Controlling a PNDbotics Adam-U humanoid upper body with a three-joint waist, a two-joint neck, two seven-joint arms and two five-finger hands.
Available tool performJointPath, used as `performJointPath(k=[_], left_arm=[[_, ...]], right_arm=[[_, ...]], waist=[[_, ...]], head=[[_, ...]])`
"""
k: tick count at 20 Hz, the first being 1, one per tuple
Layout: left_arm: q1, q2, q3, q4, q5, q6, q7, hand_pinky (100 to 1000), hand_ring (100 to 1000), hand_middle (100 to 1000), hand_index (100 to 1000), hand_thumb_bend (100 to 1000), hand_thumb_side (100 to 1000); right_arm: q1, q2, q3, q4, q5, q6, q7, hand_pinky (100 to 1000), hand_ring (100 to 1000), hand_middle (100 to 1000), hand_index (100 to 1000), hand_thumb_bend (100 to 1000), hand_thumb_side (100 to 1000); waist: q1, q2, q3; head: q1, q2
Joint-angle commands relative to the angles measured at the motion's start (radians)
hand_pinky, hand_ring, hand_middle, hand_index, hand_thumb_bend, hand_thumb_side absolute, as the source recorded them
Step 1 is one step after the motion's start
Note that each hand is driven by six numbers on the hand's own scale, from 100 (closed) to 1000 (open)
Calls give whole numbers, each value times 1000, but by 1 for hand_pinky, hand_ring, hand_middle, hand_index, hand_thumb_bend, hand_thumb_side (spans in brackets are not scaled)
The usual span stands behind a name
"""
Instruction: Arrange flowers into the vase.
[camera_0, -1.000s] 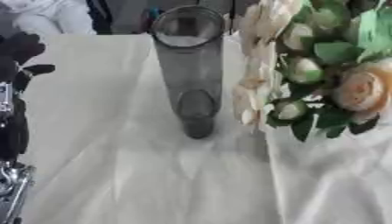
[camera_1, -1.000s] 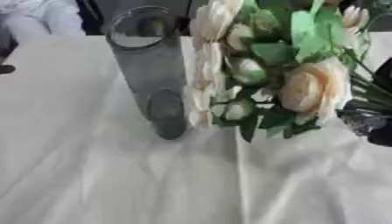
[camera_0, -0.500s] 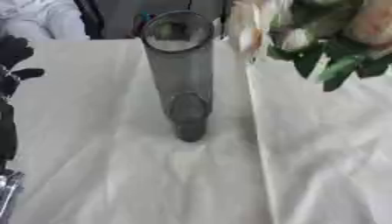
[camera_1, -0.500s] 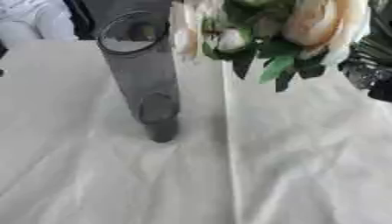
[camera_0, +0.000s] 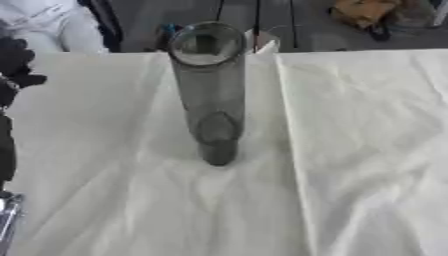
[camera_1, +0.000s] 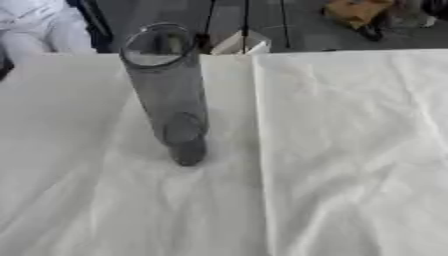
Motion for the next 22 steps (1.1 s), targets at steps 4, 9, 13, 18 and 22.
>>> performJointPath(k=[4, 9, 13, 18, 22], left_arm=[[-14, 15, -2, -18, -1, 2, -2, 703, 822, 787, 873, 100, 1000], [-21, 15, -8, -18, 3, 2, -9, 702, 821, 783, 872, 100, 1000], [-27, 15, -13, -18, 7, 0, -15, 702, 820, 778, 872, 100, 1000], [-37, 14, -18, -18, 13, -1, -22, 700, 818, 775, 872, 100, 1000], [-45, 10, -25, -18, 19, -2, -31, 700, 817, 774, 872, 100, 1000]], right_arm=[[-133, 93, 8, 73, 16, 19, -66, 100, 100, 100, 100, 100, 679], [-222, 185, 3, 155, 16, -7, -148, 100, 100, 100, 100, 100, 671], [-273, 237, 0, 204, 9, -54, -214, 100, 100, 100, 100, 100, 676], [-327, 299, -6, 261, 5, -117, -309, 100, 100, 100, 100, 100, 769], [-359, 352, -16, 309, 5, -160, -402, 100, 100, 100, 100, 100, 865]], waist=[[-20, -44, 13], [-24, -46, 32], [-26, -46, 47], [-28, -41, 70], [-28, -36, 86]], head=[[-12, 15], [-29, 11], [-52, -2], [-91, -30], [-121, -46]])
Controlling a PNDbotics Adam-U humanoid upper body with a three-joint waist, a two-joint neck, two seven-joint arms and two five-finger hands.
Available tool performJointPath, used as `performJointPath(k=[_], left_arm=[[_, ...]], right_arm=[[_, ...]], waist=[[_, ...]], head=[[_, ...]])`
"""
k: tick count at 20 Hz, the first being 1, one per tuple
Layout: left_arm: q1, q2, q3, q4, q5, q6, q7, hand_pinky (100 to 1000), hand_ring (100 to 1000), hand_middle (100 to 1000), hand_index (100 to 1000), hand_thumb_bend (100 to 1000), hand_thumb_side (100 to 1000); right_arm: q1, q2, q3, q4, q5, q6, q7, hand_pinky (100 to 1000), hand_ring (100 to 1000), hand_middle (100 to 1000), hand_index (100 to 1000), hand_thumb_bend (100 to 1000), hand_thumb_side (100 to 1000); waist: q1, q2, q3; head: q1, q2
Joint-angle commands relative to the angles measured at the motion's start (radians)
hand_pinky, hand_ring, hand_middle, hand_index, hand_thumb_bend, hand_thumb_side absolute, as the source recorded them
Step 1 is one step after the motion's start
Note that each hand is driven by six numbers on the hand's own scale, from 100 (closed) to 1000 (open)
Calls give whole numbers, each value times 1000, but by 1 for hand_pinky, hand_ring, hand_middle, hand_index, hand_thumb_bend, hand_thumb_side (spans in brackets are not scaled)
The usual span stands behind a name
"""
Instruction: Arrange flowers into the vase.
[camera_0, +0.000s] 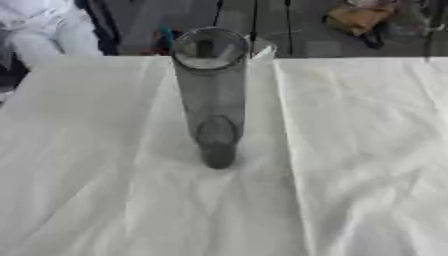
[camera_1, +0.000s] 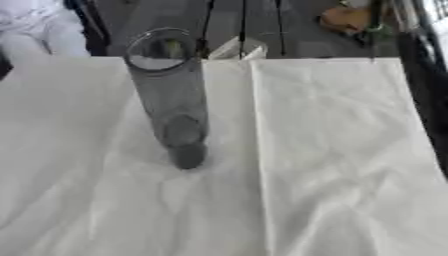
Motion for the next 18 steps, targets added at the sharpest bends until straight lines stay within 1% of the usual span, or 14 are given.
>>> performJointPath(k=[1, 3, 9, 12, 18], left_arm=[[-14, 10, -6, -18, 7, -1, -9, 700, 817, 774, 872, 100, 1000], [-18, 9, -9, -18, 9, -1, -13, 699, 816, 773, 872, 100, 1000], [-29, 9, -15, -18, 13, 0, -24, 697, 812, 766, 871, 100, 1000], [-32, 9, -17, -18, 14, 0, -27, 696, 812, 766, 871, 100, 999], [-38, 9, -20, -18, 18, 0, -30, 696, 811, 766, 871, 100, 998]], right_arm=[[-41, 27, -17, 31, -1, -33, -73, 100, 100, 100, 100, 100, 883], [-54, 47, -17, 56, 3, -51, -111, 100, 100, 100, 100, 100, 885], [-92, 91, -14, 116, -3, -97, -201, 100, 100, 100, 100, 100, 822], [-99, 106, -5, 140, -16, -110, -220, 100, 100, 100, 100, 100, 812], [-121, 134, 2, 178, -51, -108, -245, 100, 100, 100, 100, 100, 817]], waist=[[-14, -29, 5], [-14, -27, 10], [-21, -18, 23], [-24, -15, 30], [-27, -14, 38]], head=[[-22, -21], [-32, -25], [-53, -35], [-60, -40], [-72, -43]])
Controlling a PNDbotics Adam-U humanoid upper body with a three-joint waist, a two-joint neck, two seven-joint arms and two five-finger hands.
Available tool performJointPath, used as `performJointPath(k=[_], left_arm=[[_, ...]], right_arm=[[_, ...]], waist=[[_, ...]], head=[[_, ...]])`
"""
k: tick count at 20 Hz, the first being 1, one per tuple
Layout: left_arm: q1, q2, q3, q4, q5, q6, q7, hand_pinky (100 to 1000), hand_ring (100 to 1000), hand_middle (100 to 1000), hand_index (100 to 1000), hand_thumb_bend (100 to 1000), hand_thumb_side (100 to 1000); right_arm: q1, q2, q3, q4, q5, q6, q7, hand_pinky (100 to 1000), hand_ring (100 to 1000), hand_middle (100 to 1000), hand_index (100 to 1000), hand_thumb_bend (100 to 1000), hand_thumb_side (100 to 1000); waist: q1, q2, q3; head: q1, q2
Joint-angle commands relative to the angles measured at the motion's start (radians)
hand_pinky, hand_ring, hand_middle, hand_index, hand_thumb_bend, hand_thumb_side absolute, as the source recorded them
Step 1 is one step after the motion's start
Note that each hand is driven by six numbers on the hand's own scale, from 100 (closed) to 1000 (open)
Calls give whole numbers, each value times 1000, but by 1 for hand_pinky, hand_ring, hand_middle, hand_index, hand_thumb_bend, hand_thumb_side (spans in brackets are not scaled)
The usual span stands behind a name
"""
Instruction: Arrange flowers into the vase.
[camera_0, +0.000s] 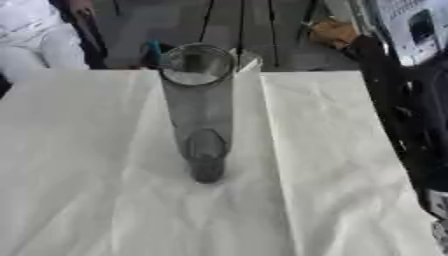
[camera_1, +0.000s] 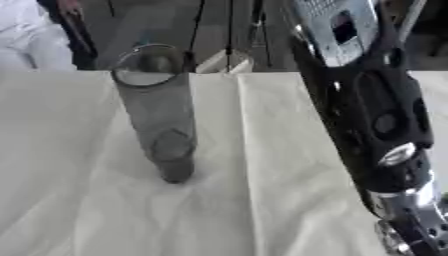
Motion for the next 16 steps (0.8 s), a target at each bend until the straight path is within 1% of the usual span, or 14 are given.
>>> performJointPath(k=[1, 3, 5, 7, 9, 13, 16], left_arm=[[-16, 10, -3, -18, 4, -2, -5, 696, 811, 766, 871, 100, 998], [-16, 12, -4, -18, 4, -1, -7, 695, 811, 765, 870, 100, 996], [-16, 14, -4, -18, 4, -1, -7, 695, 810, 765, 870, 100, 995], [-14, 17, -4, -18, 3, 0, -7, 695, 810, 765, 870, 100, 994], [-13, 20, -4, -18, 2, 2, -7, 694, 810, 765, 870, 100, 994], [-14, 23, -4, -18, 0, 3, -7, 694, 810, 764, 870, 100, 993], [-19, 22, -5, -18, 2, 4, -7, 695, 809, 764, 869, 100, 991]], right_arm=[[-38, 1, 1, 12, -25, 0, -16, 100, 100, 100, 100, 100, 817], [-50, 6, -1, 22, -50, 3, -25, 100, 100, 100, 100, 100, 816], [-64, 8, -6, 34, -104, 16, -34, 100, 100, 100, 100, 100, 821], [-78, 6, -12, 50, -176, 41, -43, 100, 100, 100, 100, 100, 824], [-89, 1, -17, 55, -240, 52, -54, 100, 100, 100, 100, 100, 826], [-106, -1, -20, 51, -333, 49, -72, 100, 100, 100, 100, 100, 830], [-114, 3, -24, 48, -390, 45, -86, 100, 100, 100, 100, 100, 831]], waist=[[-15, -15, 4], [-17, -16, 4], [-19, -17, 3], [-23, -19, 1], [-26, -20, -1], [-34, -22, -1], [-38, -25, 3]], head=[[-6, -11], [-6, -10], [-4, -9], [-1, -9], [4, -11], [7, -17], [-3, -23]])
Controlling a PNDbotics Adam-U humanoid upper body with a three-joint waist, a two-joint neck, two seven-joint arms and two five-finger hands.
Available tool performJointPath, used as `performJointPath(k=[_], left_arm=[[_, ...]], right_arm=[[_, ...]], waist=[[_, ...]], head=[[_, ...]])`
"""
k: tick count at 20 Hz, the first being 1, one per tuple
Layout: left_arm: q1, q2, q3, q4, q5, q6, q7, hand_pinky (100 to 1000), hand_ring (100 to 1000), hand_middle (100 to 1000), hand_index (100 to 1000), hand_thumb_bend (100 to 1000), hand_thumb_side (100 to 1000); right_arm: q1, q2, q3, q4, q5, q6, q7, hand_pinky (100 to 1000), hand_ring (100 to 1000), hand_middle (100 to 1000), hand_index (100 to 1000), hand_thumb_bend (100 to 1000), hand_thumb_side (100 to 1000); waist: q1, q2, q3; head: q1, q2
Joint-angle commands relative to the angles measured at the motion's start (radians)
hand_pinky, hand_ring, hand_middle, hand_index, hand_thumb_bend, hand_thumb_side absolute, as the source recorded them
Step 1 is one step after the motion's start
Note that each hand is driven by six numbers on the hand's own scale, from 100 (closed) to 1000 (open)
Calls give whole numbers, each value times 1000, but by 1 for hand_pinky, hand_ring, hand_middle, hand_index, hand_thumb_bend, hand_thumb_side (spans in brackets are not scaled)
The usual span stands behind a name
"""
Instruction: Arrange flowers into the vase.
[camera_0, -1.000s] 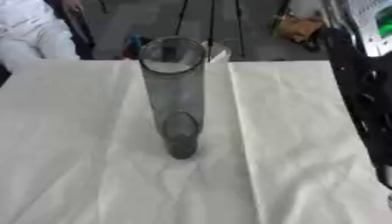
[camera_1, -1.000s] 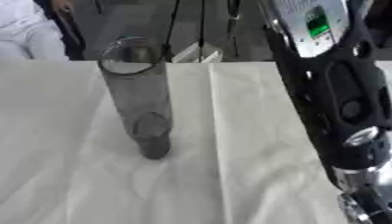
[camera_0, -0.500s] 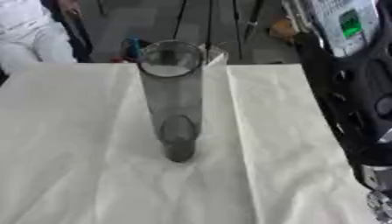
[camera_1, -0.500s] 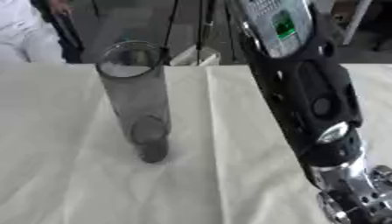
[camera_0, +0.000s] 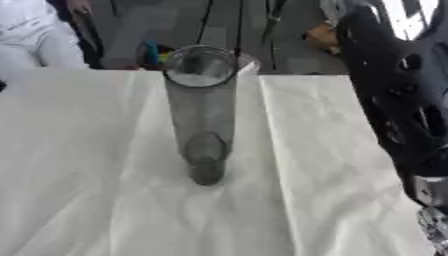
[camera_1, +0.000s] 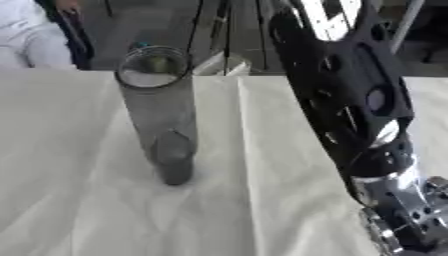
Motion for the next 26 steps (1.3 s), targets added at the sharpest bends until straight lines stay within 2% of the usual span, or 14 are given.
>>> performJointPath(k=[1, 12, 24, 25, 26], left_arm=[[-17, 20, 0, -18, 2, 2, -1, 695, 809, 763, 869, 100, 990], [-12, 19, 3, -18, 6, 4, 1, 695, 807, 762, 868, 100, 987], [-20, 18, 4, -18, 9, 3, 1, 695, 806, 760, 868, 100, 984], [-21, 17, 4, -18, 10, 3, 1, 695, 806, 760, 868, 100, 992], [-23, 16, 4, -18, 11, 3, 1, 695, 806, 760, 868, 100, 984]], right_arm=[[-32, -8, -14, -12, -56, -3, -19, 100, 100, 100, 100, 100, 832], [-51, 3, -21, -5, -91, -29, -60, 100, 100, 100, 100, 100, 834], [-55, 28, -22, -7, -111, -41, -74, 100, 100, 100, 100, 100, 834], [-55, 32, -23, -8, -114, -41, -76, 100, 100, 100, 100, 100, 792], [-56, 36, -23, -9, -116, -41, -79, 100, 100, 100, 100, 100, 835]], waist=[[-12, -27, 7], [-24, -51, 23], [-32, -51, 32], [-32, -52, 33], [-33, -52, 33]], head=[[-10, -17], [-40, -30], [-57, -39], [-59, -40], [-61, -41]])
